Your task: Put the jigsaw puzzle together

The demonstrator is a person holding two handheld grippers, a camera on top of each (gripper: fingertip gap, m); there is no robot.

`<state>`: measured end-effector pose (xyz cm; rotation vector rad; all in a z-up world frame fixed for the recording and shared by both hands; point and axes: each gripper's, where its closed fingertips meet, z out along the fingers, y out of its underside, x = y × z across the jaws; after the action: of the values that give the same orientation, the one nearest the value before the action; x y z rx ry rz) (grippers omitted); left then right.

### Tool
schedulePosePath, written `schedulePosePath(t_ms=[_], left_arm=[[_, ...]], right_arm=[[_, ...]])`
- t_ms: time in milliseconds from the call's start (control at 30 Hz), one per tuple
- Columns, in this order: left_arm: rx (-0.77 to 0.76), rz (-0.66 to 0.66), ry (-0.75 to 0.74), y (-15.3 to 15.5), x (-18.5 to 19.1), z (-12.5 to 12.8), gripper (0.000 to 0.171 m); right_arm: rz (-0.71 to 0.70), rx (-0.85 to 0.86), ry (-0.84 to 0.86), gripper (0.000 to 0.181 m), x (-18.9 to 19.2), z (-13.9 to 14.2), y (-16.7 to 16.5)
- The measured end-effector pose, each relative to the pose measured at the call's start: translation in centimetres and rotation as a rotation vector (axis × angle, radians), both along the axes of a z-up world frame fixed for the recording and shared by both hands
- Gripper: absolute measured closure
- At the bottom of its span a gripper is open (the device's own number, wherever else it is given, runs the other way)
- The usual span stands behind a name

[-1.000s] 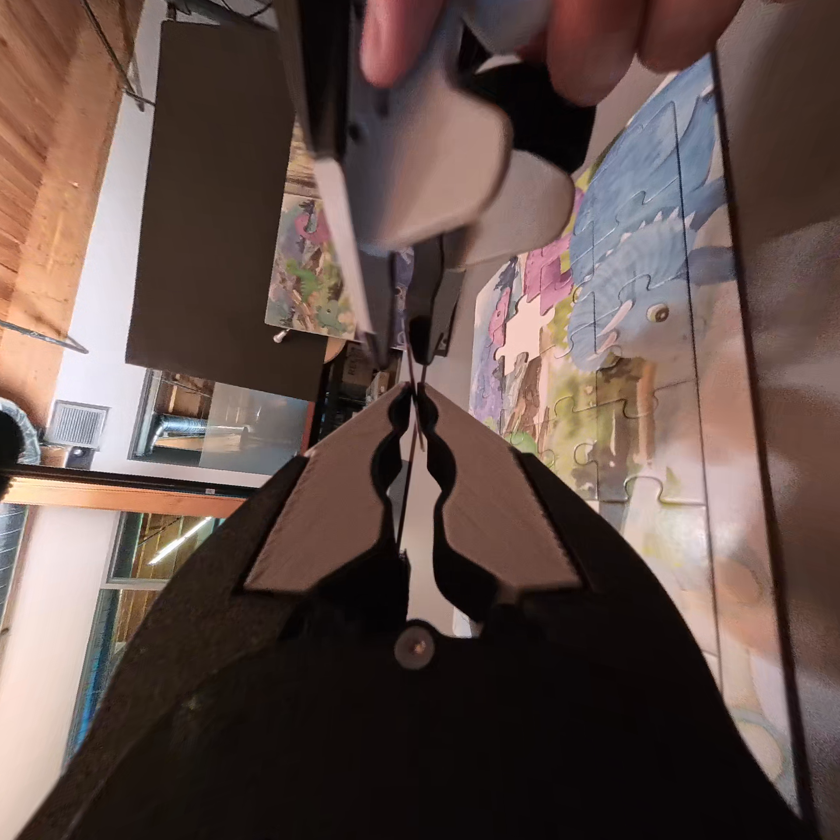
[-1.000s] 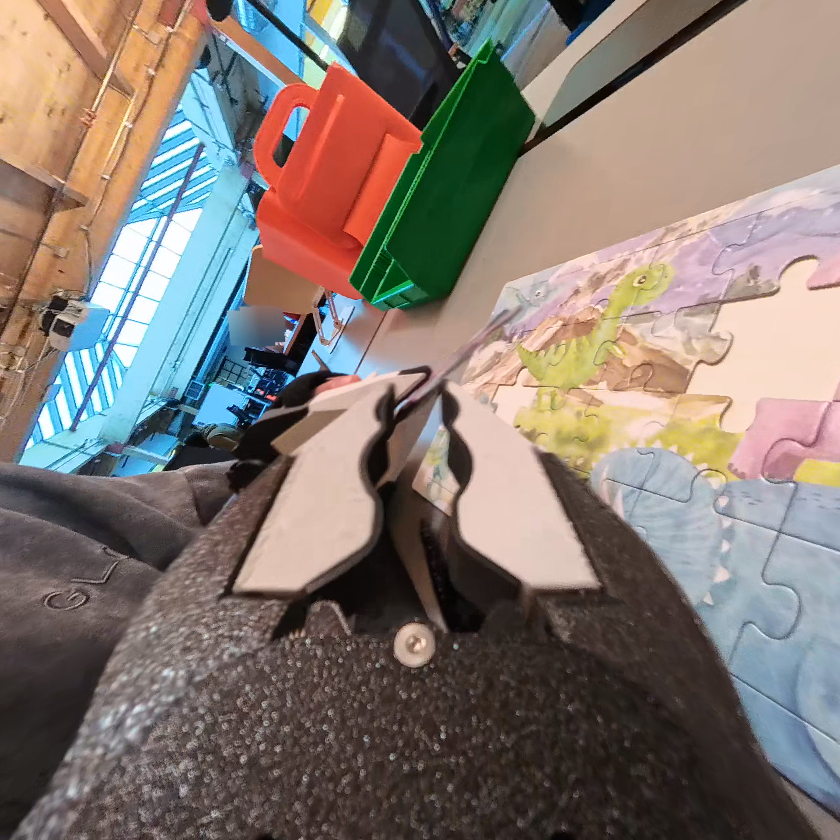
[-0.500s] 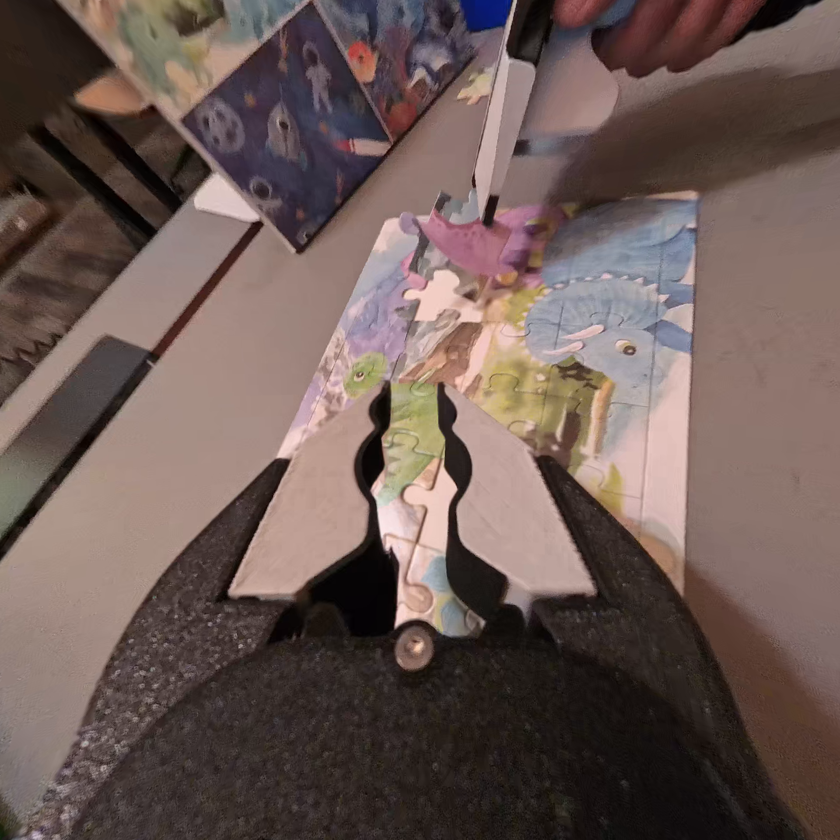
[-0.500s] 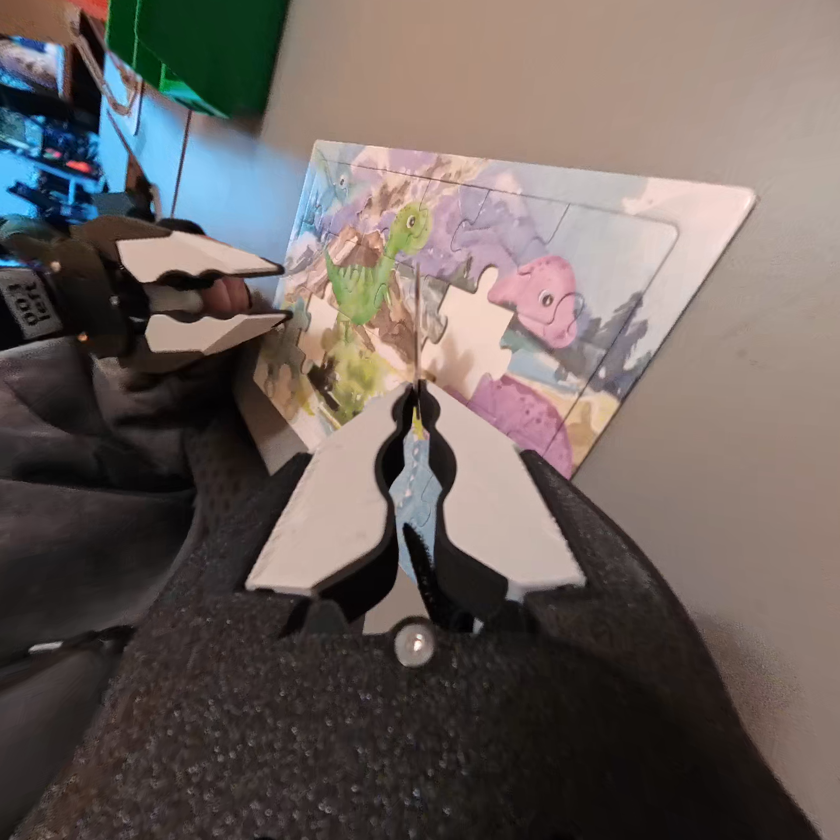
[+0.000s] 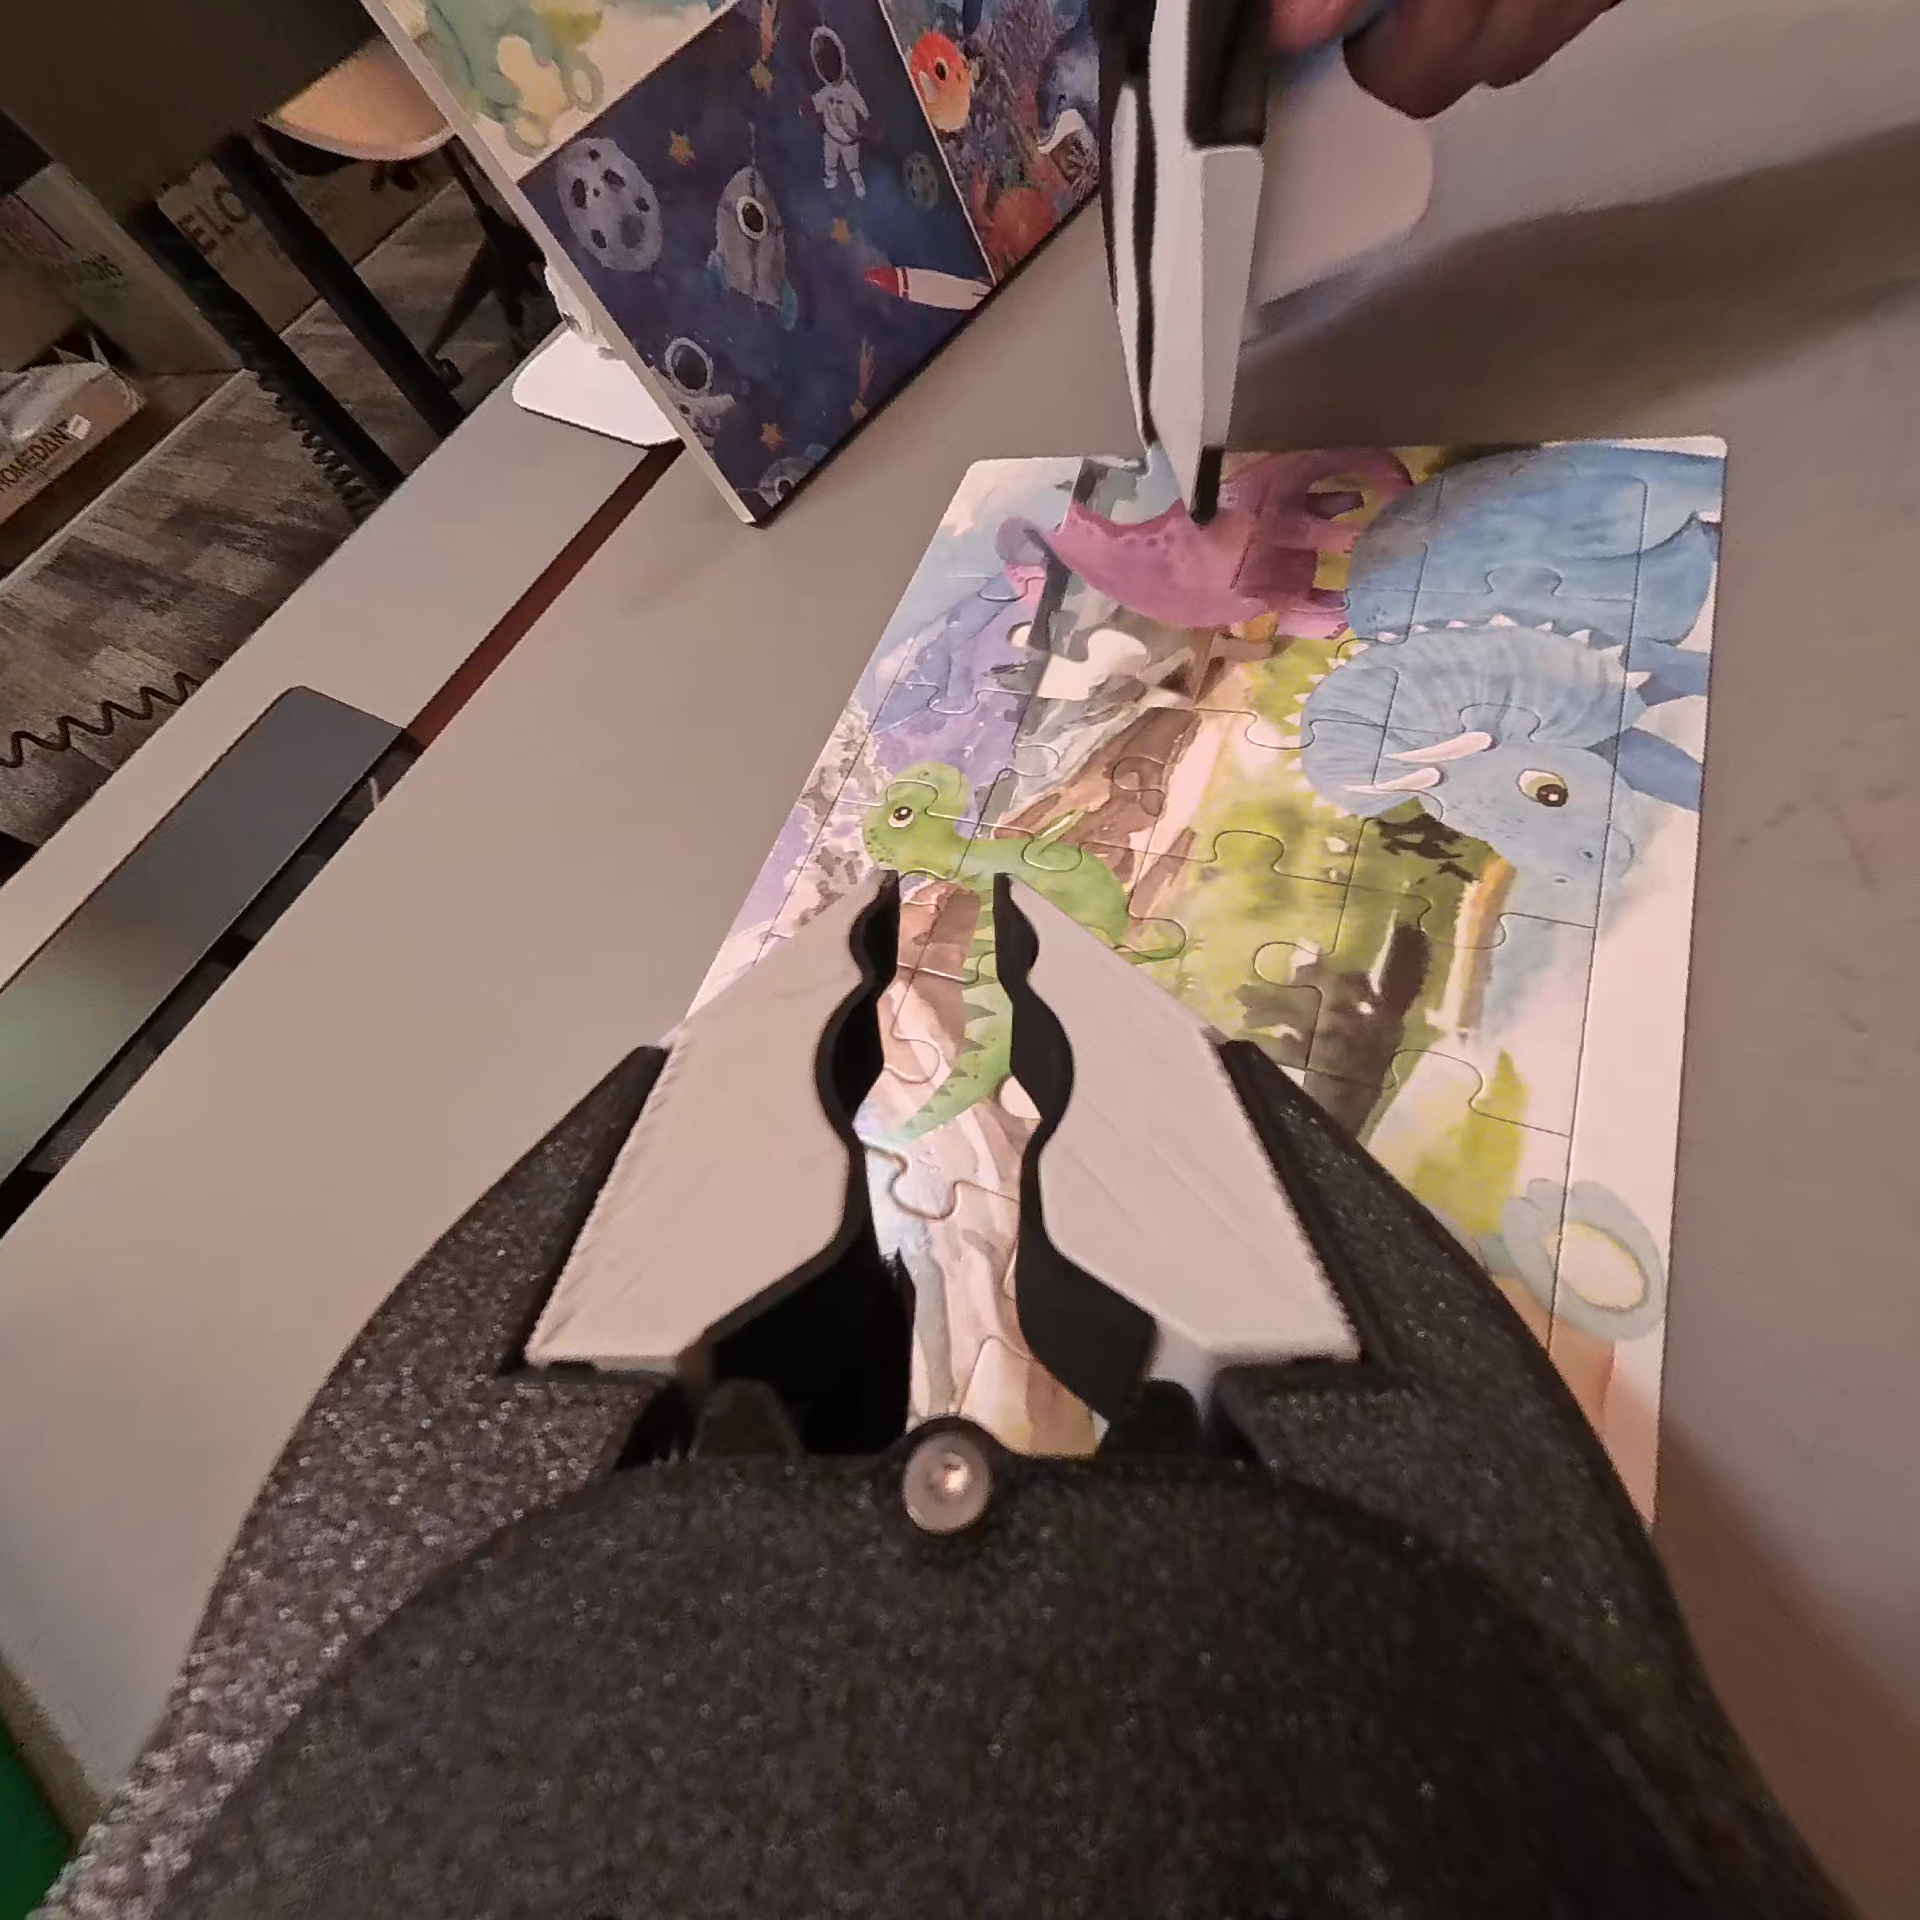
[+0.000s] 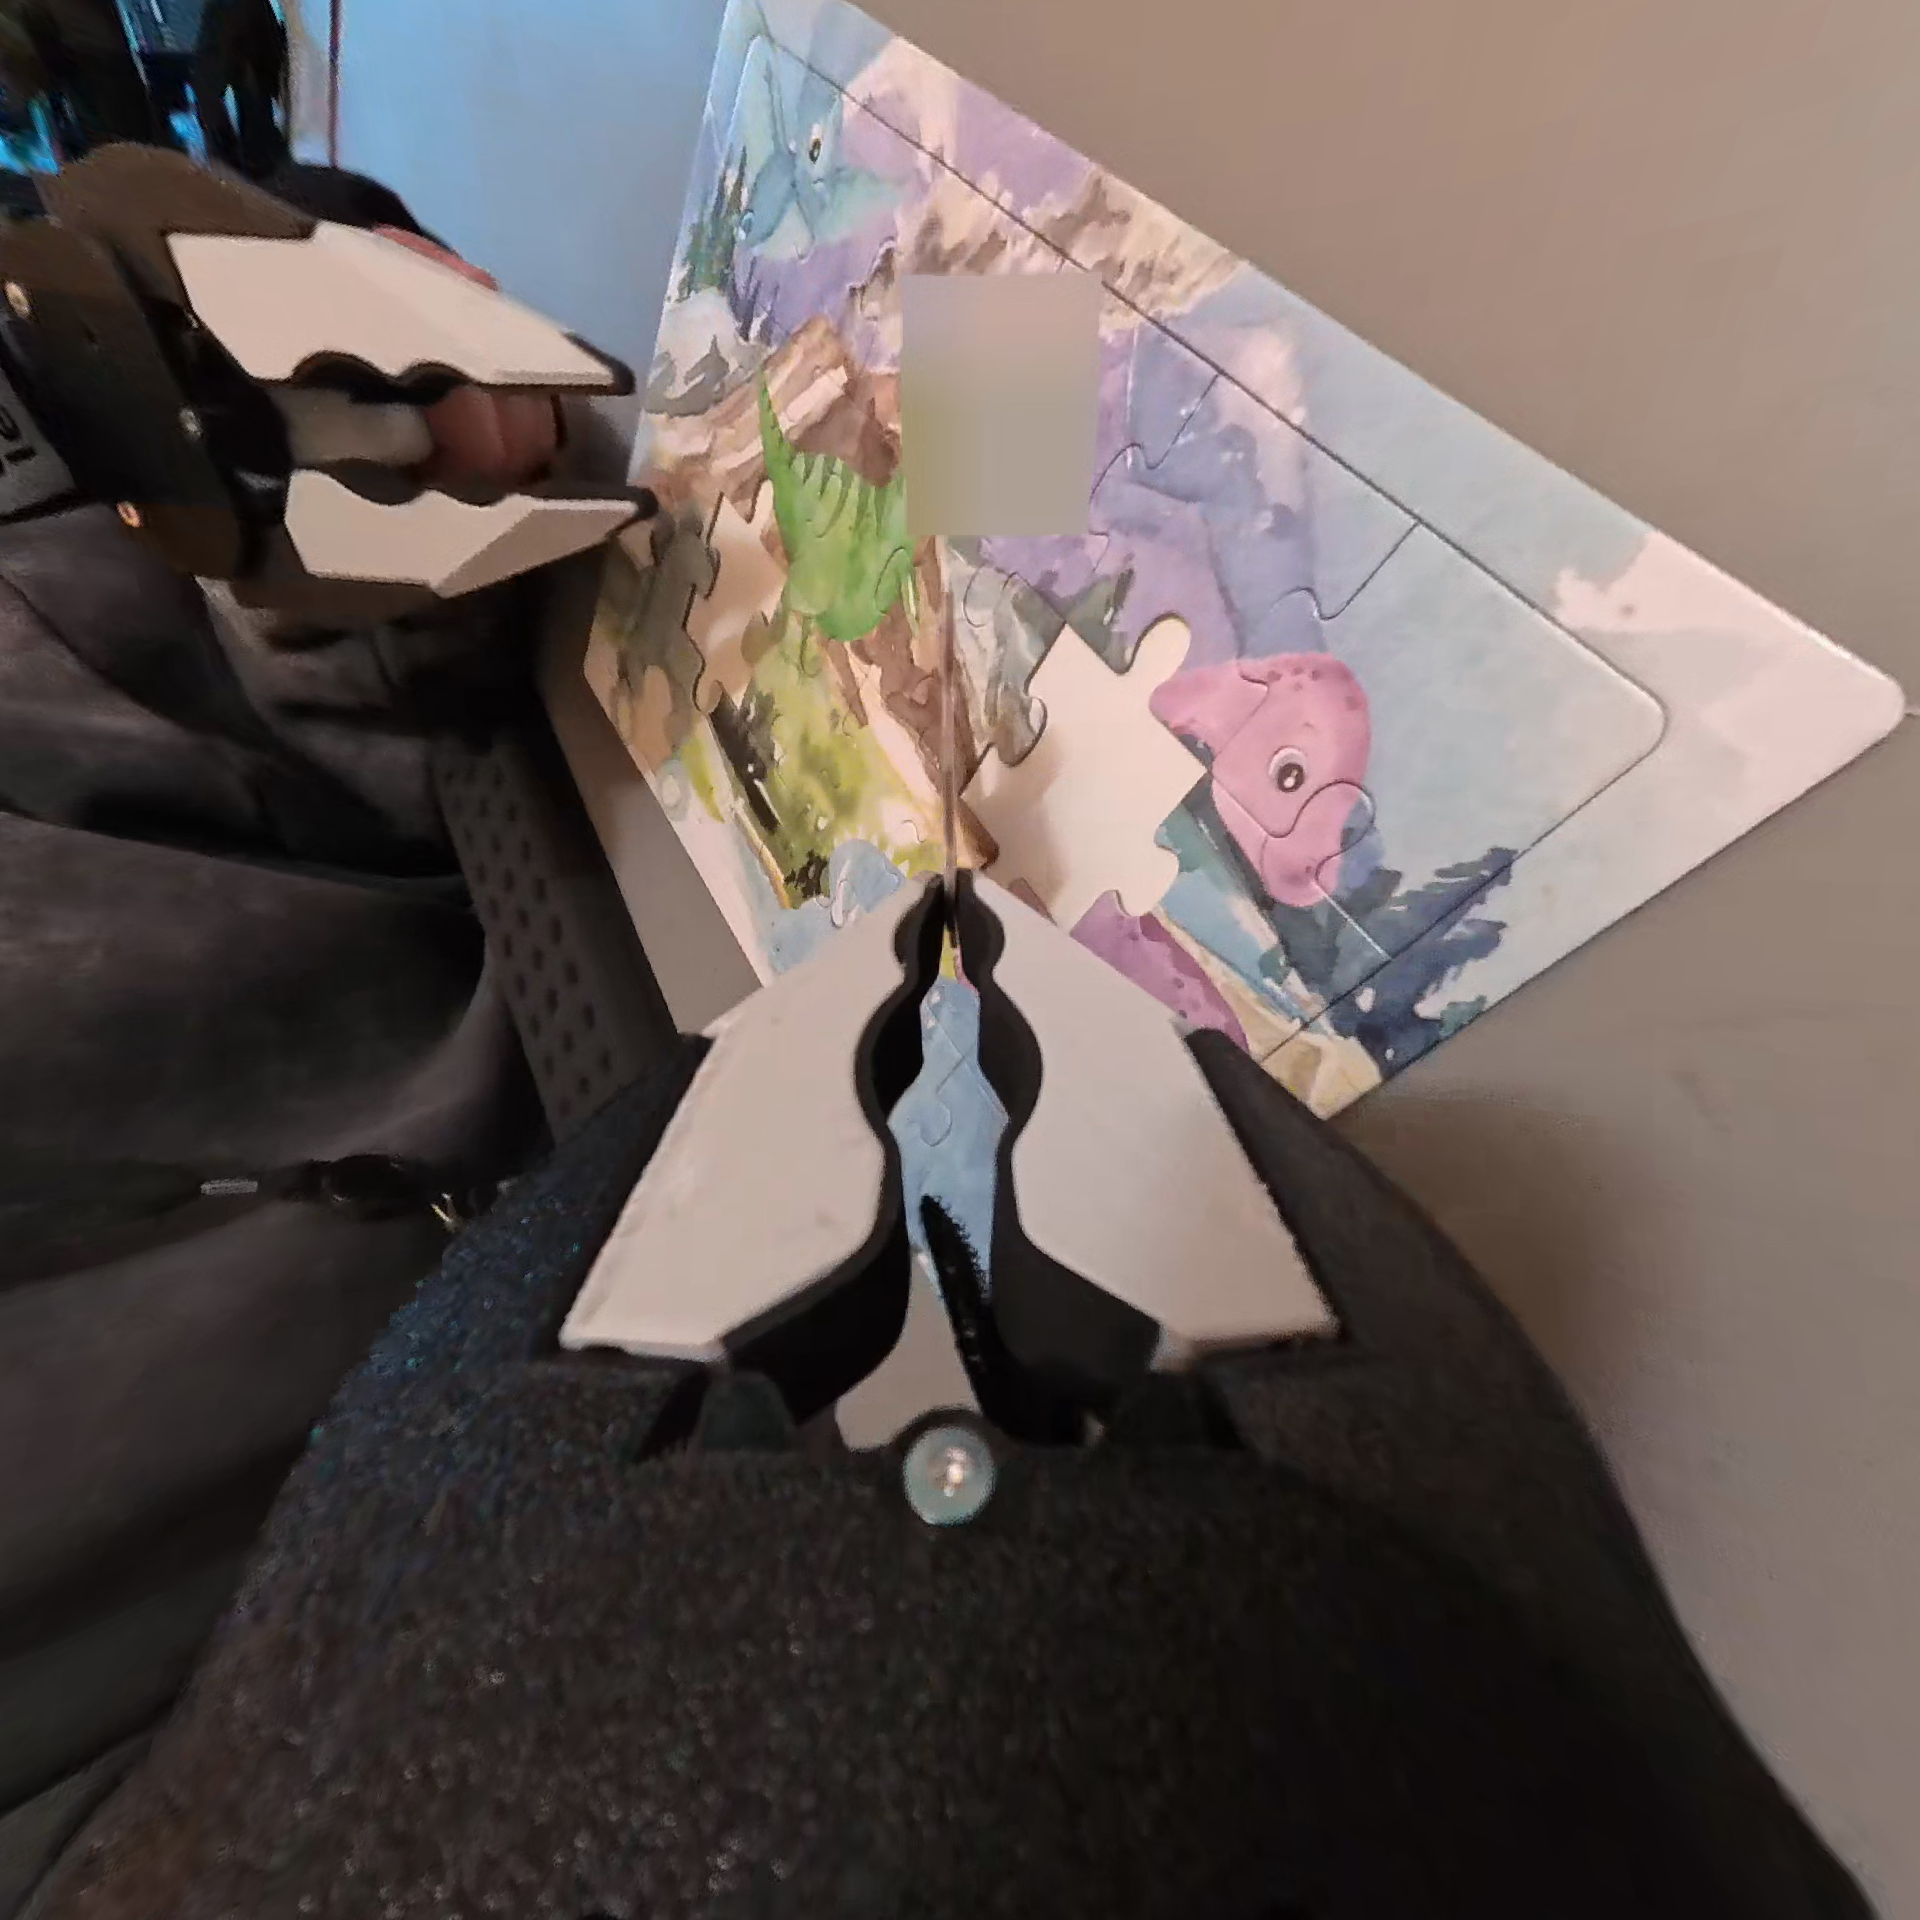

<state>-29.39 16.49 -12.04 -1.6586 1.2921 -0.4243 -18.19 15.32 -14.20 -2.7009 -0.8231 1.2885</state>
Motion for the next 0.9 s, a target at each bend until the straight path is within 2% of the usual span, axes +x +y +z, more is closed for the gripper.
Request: schedulePosePath(t_ms=[133, 300, 567, 733, 800, 900], left_arm=[[0.000, 0.018, 0.014, 0.6, -0.7, -0.1, 0.154], [-0.022, 0.044, 0.032, 1.4, -1.5, -0.8, 0.154], [-0.028, 0.032, 0.041, 1.1, -1.3, -1.1, 0.154], [-0.022, 0.035, 0.044, 1.1, -1.3, -1.0, 0.154], [-0.032, 0.037, 0.041, 1.2, -1.3, -1.1, 0.154], [-0.044, 0.036, 0.038, 1.2, -1.3, -1.2, 0.154]], right_arm=[[-0.024, -0.031, -0.004, 0.176, -0.2, -1.3, 0.1], [-0.035, 0.075, -0.080, 0.169, 1.2, -2.1, 1.2], [0.098, 0.065, -0.106, 0.171, 1.0, -2.0, 0.3], [0.128, 0.113, -0.199, 0.160, 1.4, -2.2, 0.5], [0.114, 0.161, -0.279, 0.149, 2.4, -2.0, 1.0], [0.089, 0.231, -0.414, 0.152, 4.4, -1.1, 1.7]])
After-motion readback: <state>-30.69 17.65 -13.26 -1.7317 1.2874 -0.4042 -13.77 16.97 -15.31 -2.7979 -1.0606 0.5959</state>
